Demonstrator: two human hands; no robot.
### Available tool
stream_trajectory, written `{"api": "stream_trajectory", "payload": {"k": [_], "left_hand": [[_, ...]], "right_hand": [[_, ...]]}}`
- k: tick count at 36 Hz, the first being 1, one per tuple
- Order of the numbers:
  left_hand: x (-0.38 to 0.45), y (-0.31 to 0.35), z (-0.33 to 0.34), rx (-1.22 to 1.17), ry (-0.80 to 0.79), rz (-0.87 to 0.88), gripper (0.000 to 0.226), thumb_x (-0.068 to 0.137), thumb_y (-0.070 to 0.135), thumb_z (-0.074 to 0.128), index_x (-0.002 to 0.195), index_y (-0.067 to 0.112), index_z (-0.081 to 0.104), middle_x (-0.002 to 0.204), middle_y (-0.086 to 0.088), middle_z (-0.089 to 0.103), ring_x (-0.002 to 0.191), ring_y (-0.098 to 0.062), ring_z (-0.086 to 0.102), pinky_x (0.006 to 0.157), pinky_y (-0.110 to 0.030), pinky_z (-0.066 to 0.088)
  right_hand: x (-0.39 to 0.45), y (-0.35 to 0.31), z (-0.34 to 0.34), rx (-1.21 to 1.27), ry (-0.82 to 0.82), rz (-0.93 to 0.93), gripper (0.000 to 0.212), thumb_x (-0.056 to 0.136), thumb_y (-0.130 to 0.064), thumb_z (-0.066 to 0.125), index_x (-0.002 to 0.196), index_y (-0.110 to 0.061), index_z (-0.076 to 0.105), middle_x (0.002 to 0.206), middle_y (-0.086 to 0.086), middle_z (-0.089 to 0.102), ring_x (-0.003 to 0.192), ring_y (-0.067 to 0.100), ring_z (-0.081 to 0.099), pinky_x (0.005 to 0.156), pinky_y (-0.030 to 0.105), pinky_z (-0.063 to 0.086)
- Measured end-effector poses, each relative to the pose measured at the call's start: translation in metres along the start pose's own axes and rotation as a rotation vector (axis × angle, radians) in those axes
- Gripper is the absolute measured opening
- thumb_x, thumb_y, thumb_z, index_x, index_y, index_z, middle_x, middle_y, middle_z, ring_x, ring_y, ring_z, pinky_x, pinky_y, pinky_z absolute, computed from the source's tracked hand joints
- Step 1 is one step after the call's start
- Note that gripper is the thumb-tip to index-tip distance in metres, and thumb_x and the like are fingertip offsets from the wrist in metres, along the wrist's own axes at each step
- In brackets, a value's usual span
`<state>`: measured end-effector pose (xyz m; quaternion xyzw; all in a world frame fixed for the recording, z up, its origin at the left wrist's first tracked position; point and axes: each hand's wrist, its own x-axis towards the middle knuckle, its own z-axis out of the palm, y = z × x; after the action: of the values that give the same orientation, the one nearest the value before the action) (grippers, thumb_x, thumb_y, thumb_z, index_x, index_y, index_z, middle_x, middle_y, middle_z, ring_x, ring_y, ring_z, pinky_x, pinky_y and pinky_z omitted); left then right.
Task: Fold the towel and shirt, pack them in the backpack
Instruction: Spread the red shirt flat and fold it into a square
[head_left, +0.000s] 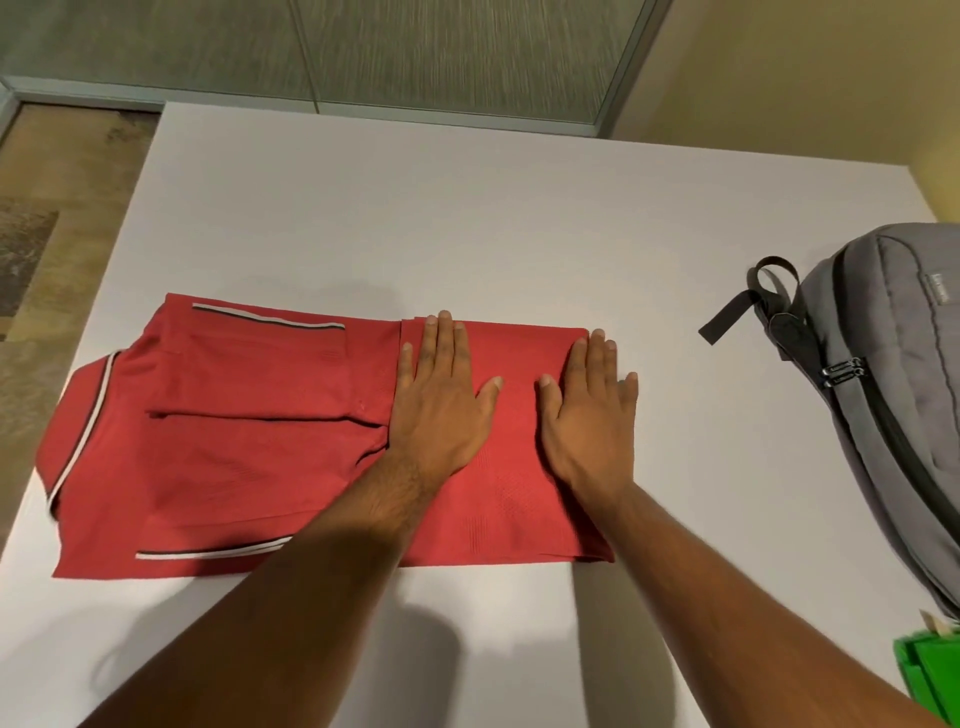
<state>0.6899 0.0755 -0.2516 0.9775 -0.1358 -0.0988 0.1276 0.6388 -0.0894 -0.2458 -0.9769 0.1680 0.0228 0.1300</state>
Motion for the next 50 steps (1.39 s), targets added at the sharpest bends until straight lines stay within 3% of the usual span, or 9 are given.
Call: {"api": "stream_trajectory", "payload": {"k": [4, 7, 11, 22, 26, 32, 35, 43, 50], "left_hand": [[-0.029, 0.012, 0.002, -0.008, 0.151, 0.109, 0.065, 0.100, 0.030, 0.019, 0.159, 0.002, 0.026, 0.169, -0.018, 0.013, 0.158, -0.029, 0.005, 0.128, -0.052, 0.008], [-0.055, 0.012, 0.016, -0.044, 0.197, 0.213, 0.062, 0.100, 0.028, 0.024, 0.155, 0.002, 0.036, 0.166, -0.017, 0.024, 0.157, -0.028, 0.015, 0.126, -0.051, 0.019], [-0.063, -0.002, 0.025, 0.025, 0.179, 0.203, 0.063, 0.106, 0.037, 0.026, 0.159, 0.004, 0.027, 0.169, -0.013, 0.018, 0.158, -0.024, 0.010, 0.128, -0.045, 0.014], [-0.062, -0.016, 0.019, -0.003, 0.168, 0.197, 0.070, 0.104, 0.048, 0.037, 0.161, 0.011, 0.024, 0.171, -0.007, 0.014, 0.158, -0.019, 0.006, 0.128, -0.046, 0.010], [-0.061, -0.016, 0.021, 0.015, 0.144, 0.193, 0.070, 0.104, 0.049, 0.033, 0.162, 0.012, 0.021, 0.171, -0.007, 0.011, 0.159, -0.018, 0.003, 0.128, -0.046, 0.008], [-0.066, 0.000, 0.013, 0.064, 0.080, 0.100, 0.073, 0.102, 0.047, 0.017, 0.163, 0.007, 0.009, 0.171, -0.016, -0.003, 0.158, -0.028, -0.007, 0.127, -0.053, 0.002], [-0.080, 0.010, 0.014, 0.069, 0.090, 0.129, 0.071, 0.104, 0.044, 0.016, 0.163, 0.007, 0.003, 0.170, -0.016, -0.008, 0.158, -0.028, -0.010, 0.127, -0.052, 0.003], [-0.093, -0.015, 0.020, 0.030, 0.073, 0.237, 0.070, 0.107, 0.051, 0.021, 0.164, 0.013, 0.008, 0.172, -0.003, -0.002, 0.158, -0.017, -0.006, 0.128, -0.047, 0.012], [-0.095, -0.018, 0.016, 0.033, 0.033, 0.242, 0.071, 0.107, 0.050, 0.022, 0.164, 0.013, 0.002, 0.172, -0.003, -0.009, 0.157, -0.016, -0.012, 0.128, -0.045, 0.007]], "right_hand": [[-0.037, -0.019, 0.011, -0.015, 0.073, -0.130, 0.061, 0.107, -0.033, 0.023, 0.163, -0.008, 0.023, 0.173, 0.009, 0.010, 0.160, 0.023, 0.007, 0.129, 0.051, 0.012], [-0.062, -0.024, 0.024, -0.062, 0.027, -0.165, 0.061, 0.108, -0.033, 0.017, 0.164, -0.011, 0.019, 0.173, 0.008, 0.006, 0.160, 0.022, 0.005, 0.128, 0.051, 0.015], [-0.074, -0.015, 0.031, -0.087, 0.039, -0.130, 0.061, 0.110, -0.039, 0.018, 0.164, -0.011, 0.020, 0.173, 0.006, 0.010, 0.160, 0.019, 0.007, 0.128, 0.049, 0.017], [-0.075, 0.003, 0.027, -0.072, 0.062, -0.075, 0.075, 0.107, -0.060, 0.016, 0.166, -0.013, 0.011, 0.174, 0.003, 0.005, 0.160, 0.015, -0.003, 0.129, 0.049, 0.011], [-0.075, 0.002, 0.028, -0.086, 0.060, -0.078, 0.073, 0.108, -0.057, 0.017, 0.166, -0.012, 0.011, 0.174, 0.004, 0.004, 0.160, 0.017, -0.002, 0.129, 0.050, 0.010], [-0.079, -0.006, 0.025, -0.109, 0.037, -0.068, 0.066, 0.105, -0.036, 0.022, 0.164, -0.007, 0.013, 0.173, 0.010, 0.002, 0.160, 0.023, 0.000, 0.129, 0.053, 0.008], [-0.088, -0.012, 0.027, -0.122, 0.020, -0.136, 0.064, 0.108, -0.036, 0.019, 0.165, -0.009, 0.010, 0.173, 0.008, 0.001, 0.160, 0.021, -0.002, 0.129, 0.051, 0.009], [-0.096, -0.005, 0.032, -0.123, 0.023, -0.162, 0.065, 0.107, -0.039, 0.023, 0.165, -0.012, 0.012, 0.174, 0.004, 0.005, 0.160, 0.019, 0.004, 0.128, 0.051, 0.016], [-0.095, -0.003, 0.031, -0.133, 0.016, -0.197, 0.066, 0.106, -0.039, 0.025, 0.165, -0.010, 0.014, 0.173, 0.006, 0.008, 0.160, 0.021, 0.007, 0.127, 0.052, 0.018]]}}
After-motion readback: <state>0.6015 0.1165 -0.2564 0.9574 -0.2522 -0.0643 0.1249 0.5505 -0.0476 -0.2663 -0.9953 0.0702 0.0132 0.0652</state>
